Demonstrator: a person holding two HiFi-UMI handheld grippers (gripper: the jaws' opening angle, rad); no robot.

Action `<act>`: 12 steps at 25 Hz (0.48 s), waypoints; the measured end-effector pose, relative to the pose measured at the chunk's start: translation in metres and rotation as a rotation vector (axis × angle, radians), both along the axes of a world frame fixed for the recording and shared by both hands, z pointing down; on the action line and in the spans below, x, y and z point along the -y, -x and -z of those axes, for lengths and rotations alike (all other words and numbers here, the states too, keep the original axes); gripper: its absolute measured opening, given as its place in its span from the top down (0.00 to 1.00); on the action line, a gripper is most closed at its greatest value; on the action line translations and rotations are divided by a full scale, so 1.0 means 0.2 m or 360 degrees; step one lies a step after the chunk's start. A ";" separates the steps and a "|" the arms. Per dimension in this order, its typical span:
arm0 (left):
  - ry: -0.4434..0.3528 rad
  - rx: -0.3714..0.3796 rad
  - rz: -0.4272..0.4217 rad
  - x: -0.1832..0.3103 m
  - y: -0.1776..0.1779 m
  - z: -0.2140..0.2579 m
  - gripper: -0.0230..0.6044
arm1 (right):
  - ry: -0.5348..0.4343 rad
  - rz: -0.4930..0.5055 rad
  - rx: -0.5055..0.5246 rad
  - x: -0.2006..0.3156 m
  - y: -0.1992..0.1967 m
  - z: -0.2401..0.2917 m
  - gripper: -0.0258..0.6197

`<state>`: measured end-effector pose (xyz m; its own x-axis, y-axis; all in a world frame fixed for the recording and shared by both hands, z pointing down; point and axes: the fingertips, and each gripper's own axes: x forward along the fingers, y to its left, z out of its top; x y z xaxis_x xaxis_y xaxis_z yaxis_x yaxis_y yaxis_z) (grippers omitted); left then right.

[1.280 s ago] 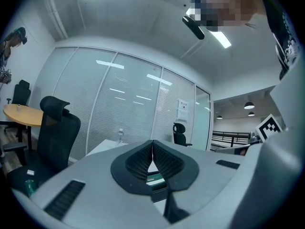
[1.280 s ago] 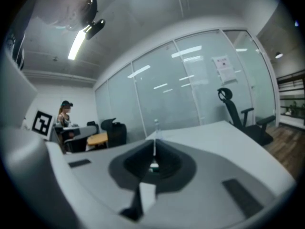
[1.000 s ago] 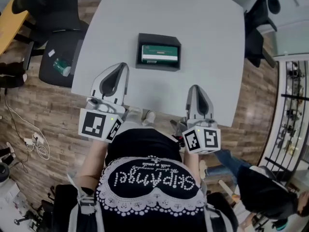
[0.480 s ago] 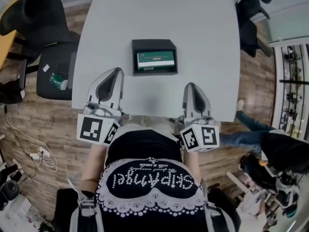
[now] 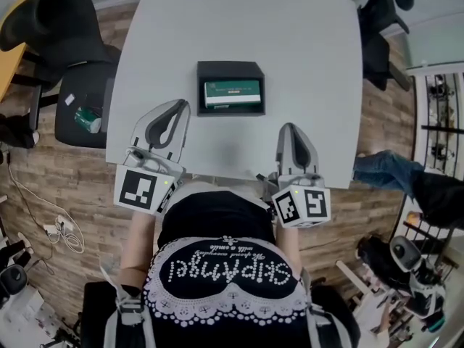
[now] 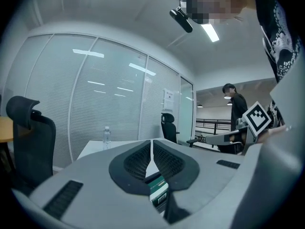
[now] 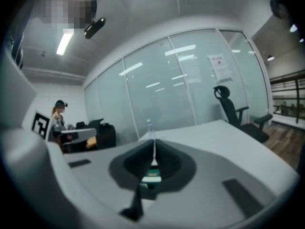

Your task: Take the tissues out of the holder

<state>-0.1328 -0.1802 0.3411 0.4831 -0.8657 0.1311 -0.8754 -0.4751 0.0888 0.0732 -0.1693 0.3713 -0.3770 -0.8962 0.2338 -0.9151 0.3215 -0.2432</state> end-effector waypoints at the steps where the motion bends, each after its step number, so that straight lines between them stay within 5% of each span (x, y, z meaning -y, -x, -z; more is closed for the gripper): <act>1: 0.0032 0.0029 -0.0024 0.01 -0.02 -0.02 0.91 | 0.0002 0.0002 0.0002 0.01 -0.01 0.00 0.91; 7: 0.0149 0.0169 -0.0258 0.10 -0.12 -0.14 0.62 | 0.0039 -0.0010 0.0012 0.04 -0.07 -0.03 0.91; 12: 0.0230 0.0386 -0.0463 0.19 -0.20 -0.31 0.56 | 0.0083 -0.0033 0.0016 0.07 -0.12 -0.09 0.91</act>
